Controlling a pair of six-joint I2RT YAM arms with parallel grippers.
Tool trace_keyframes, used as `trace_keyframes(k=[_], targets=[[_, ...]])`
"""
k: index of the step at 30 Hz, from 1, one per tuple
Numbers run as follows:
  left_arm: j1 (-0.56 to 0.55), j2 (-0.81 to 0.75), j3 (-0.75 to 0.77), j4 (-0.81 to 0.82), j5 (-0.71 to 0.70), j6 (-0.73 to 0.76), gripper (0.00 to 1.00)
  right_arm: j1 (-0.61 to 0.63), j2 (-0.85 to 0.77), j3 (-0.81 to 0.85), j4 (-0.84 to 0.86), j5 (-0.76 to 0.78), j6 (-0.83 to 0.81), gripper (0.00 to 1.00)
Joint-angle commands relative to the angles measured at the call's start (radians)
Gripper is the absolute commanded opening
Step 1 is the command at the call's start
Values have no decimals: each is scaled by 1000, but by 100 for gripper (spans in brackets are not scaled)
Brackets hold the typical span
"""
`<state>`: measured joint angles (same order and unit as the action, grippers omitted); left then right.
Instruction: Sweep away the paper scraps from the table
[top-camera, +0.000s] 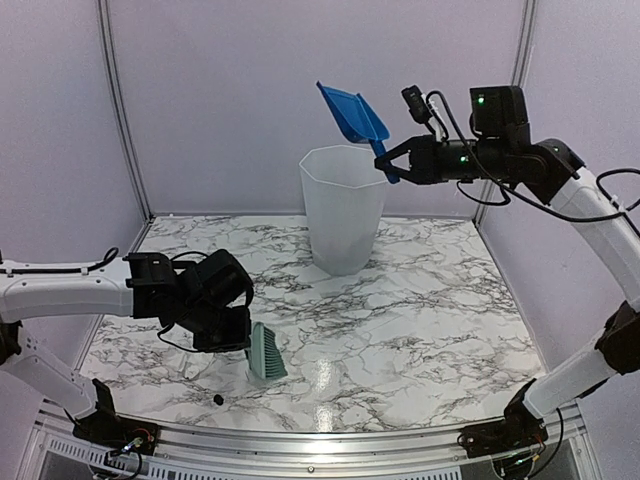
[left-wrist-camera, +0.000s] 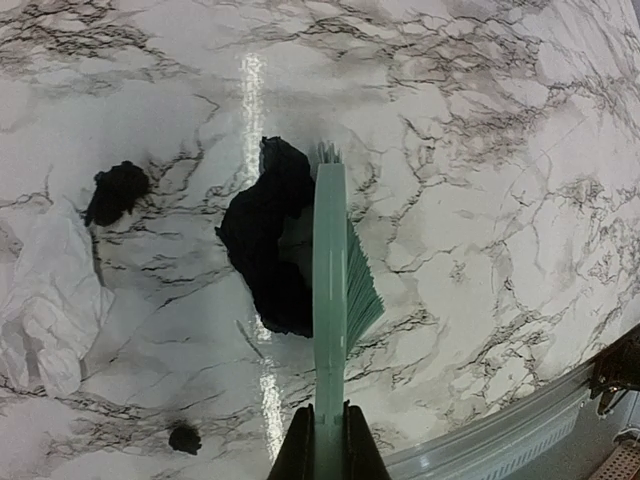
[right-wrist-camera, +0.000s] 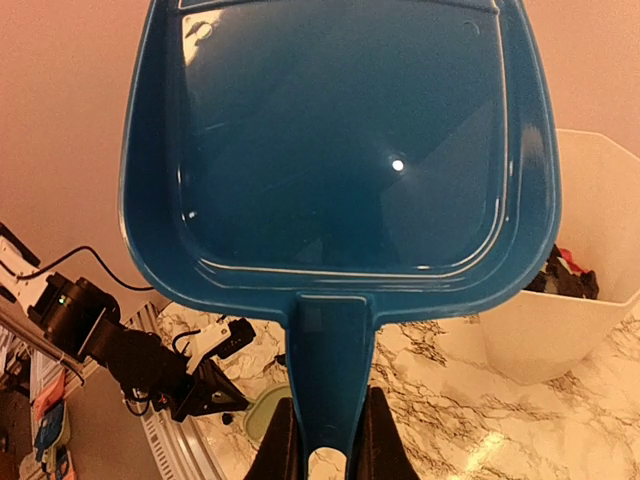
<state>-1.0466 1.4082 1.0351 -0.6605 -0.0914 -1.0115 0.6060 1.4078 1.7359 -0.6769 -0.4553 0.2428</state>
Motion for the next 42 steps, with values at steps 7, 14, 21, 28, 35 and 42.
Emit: trace_keyframes(k=[7,14,21,28,35,42], targets=[[74,-171,-89,-199,-61,-22,0,253,58,26,-16,243,-289,0],[116,-206,-67,-233,-27,8,0,414,49,-161,-64,357,-338,0],[148,-204,28,-278,-8,43,0,488,36,-308,-147,424,-278,0],[166,-211,114,-294,6,47,0,488,-19,-462,-237,400,-217,0],[169,-247,174,-303,-29,38,0,491,-15,-593,-165,326,-167,0],[174,-285,119,-316,-45,-8,0,491,120,-584,-153,331,-238,0]])
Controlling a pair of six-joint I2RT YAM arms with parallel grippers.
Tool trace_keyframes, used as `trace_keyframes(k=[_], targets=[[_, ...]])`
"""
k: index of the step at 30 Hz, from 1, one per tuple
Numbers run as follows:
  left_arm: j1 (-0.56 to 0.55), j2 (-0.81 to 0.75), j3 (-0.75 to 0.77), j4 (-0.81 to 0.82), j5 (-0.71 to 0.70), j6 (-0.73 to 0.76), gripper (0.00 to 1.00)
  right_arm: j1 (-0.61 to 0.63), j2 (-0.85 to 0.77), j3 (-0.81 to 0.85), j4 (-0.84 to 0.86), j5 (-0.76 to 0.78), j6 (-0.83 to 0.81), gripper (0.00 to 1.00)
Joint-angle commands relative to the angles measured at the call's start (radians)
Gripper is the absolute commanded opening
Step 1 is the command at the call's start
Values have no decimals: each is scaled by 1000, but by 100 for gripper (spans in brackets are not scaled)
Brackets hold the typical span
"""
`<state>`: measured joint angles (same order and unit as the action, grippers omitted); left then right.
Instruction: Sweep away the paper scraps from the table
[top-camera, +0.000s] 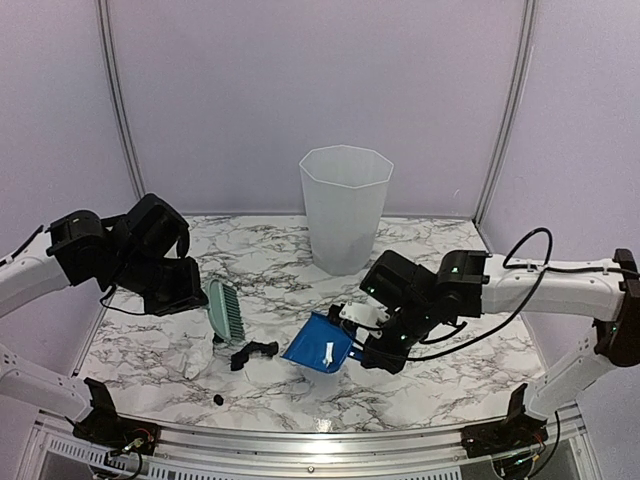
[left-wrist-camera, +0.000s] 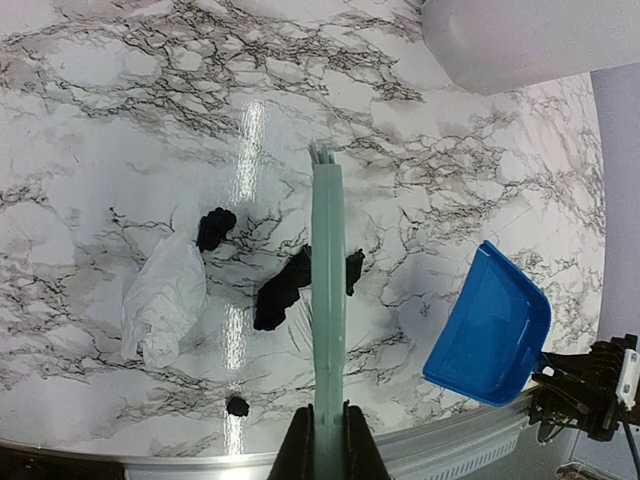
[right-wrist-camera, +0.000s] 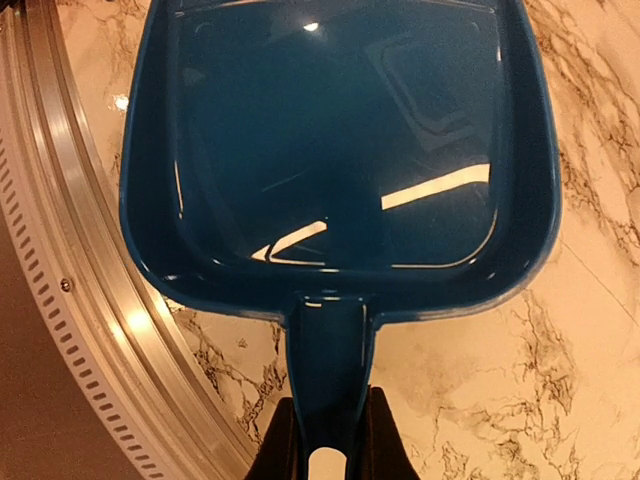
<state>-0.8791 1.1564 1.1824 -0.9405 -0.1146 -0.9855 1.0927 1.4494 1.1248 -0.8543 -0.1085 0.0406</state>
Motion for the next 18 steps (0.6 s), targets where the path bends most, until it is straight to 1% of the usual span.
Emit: trace_keyframes(k=[1,5,8,13,18], targets=[[6,-48,-47,-34,-26,-50,0,4,103,33,14,-20,-37,0],[6,-123,-101,-34,-58,-111,0,4,161,55,4,-47,-88,0],[6,-150,-118,-35,-54,-121,0,4,185,62,31,-77,-108,0],[6,-190,-111,-34,-43,-135,0,6,239,84,26,-100,-129,0],[6,-204,-88,-34,2,-134,0,9,239,83,43,-99,-120,0]])
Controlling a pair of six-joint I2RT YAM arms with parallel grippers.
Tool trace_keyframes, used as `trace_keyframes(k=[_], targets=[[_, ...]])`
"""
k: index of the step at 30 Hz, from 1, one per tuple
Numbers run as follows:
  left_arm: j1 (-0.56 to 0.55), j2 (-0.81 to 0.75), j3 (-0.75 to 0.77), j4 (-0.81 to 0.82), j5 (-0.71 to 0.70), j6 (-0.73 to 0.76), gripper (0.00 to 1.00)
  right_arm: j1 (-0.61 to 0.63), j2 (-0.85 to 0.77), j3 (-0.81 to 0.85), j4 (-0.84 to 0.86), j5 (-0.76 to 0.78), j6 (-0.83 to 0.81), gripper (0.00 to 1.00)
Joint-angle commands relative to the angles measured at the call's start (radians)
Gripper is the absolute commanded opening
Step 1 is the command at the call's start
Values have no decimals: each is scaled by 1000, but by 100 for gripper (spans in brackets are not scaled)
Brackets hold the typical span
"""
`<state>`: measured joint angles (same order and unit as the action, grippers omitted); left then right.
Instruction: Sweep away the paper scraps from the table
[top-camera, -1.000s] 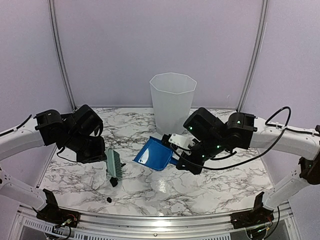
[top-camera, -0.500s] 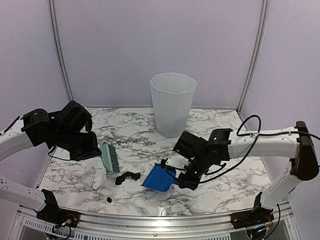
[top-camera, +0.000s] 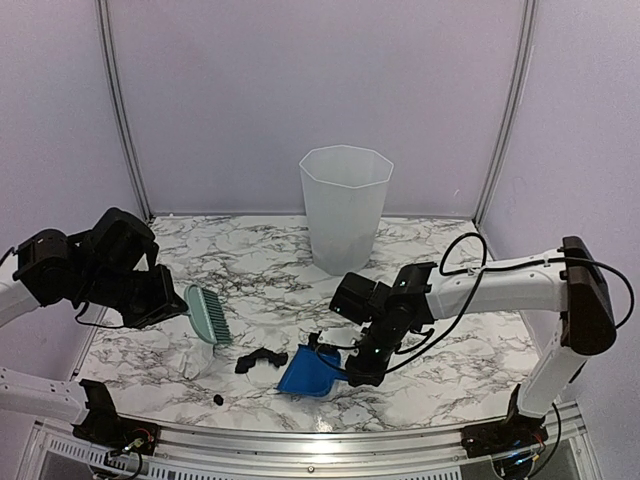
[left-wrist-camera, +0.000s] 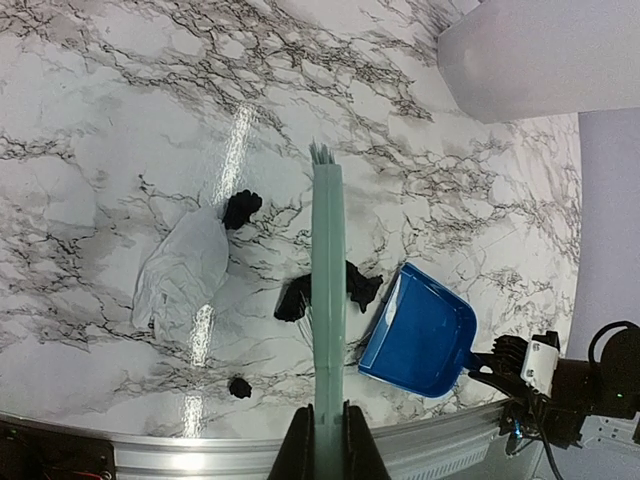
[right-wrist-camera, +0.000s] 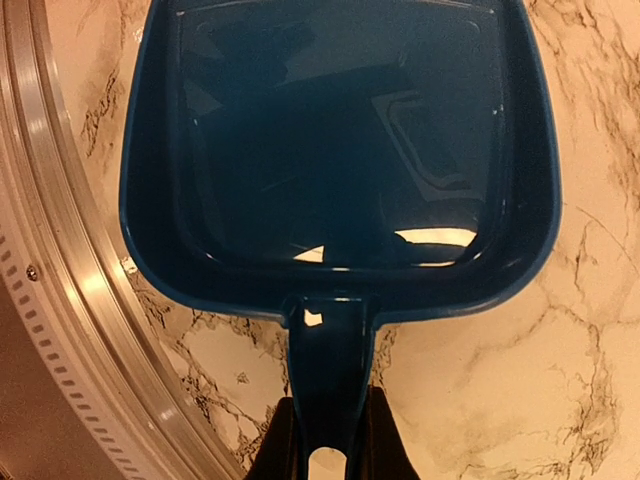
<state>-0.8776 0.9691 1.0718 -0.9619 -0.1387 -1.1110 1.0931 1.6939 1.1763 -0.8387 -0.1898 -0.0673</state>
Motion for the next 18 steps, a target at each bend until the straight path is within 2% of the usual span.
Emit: trace_keyframes(k=[1,5,10,18], targets=[[4,-17,30,-13,36,-8,0,12,-5,30,32,-18,-9,0],[5,-24,54,-17,33,-1,0,19,10,21,54,-16,2,0],[6,-27,97,-106,-89,-28,0,19,55,47,40,29,-6,0],[48,33,144,-274,-208,109,0,19,81,60,32,80,-14,0]])
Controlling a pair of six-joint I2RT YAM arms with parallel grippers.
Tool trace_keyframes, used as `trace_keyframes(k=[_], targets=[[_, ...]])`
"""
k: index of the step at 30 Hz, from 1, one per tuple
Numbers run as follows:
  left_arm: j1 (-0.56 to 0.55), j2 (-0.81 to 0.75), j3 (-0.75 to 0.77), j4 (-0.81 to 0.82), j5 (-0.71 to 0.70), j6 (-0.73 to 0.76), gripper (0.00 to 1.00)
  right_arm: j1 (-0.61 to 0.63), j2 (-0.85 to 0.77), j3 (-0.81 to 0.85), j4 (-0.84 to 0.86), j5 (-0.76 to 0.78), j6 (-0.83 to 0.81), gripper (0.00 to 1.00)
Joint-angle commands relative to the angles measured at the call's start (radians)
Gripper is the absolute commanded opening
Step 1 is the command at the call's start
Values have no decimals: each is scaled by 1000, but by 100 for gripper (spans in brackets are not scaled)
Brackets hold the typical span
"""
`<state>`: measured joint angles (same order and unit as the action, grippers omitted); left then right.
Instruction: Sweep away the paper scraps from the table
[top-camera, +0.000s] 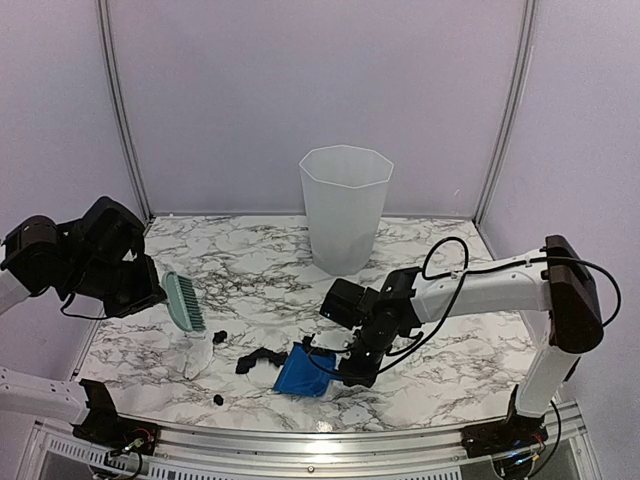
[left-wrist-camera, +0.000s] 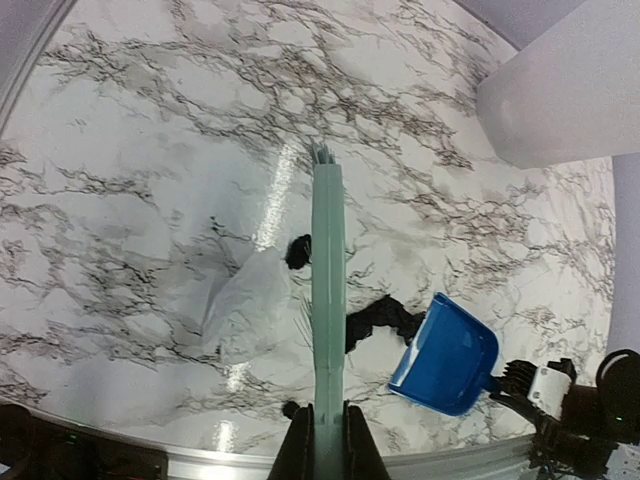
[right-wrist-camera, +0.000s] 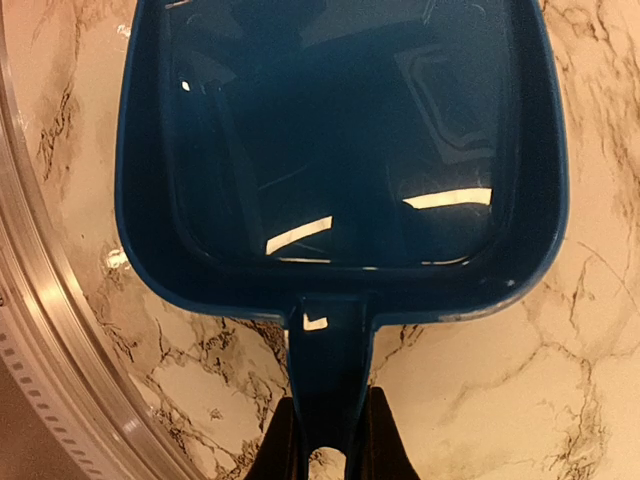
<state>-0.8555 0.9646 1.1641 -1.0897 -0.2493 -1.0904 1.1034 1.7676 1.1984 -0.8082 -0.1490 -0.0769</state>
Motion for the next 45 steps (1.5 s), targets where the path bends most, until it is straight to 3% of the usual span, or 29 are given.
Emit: trace_keyframes(k=[1,12,22,33,45], targets=[[31,55,65,-177,-118,108,0,9,8,36,5,42,-6,0],[138,256,91,-188,-174,384,0,9,53,71,11,63,-54,0],[222,453,52,51,22,584,0,9,84,101,21,34,-54,0],[186,593,73,158,286,573,0,9,104,120,19,11,-68,0],[41,667,148,196,350,457,0,8,128,147,2,12,-63,0]])
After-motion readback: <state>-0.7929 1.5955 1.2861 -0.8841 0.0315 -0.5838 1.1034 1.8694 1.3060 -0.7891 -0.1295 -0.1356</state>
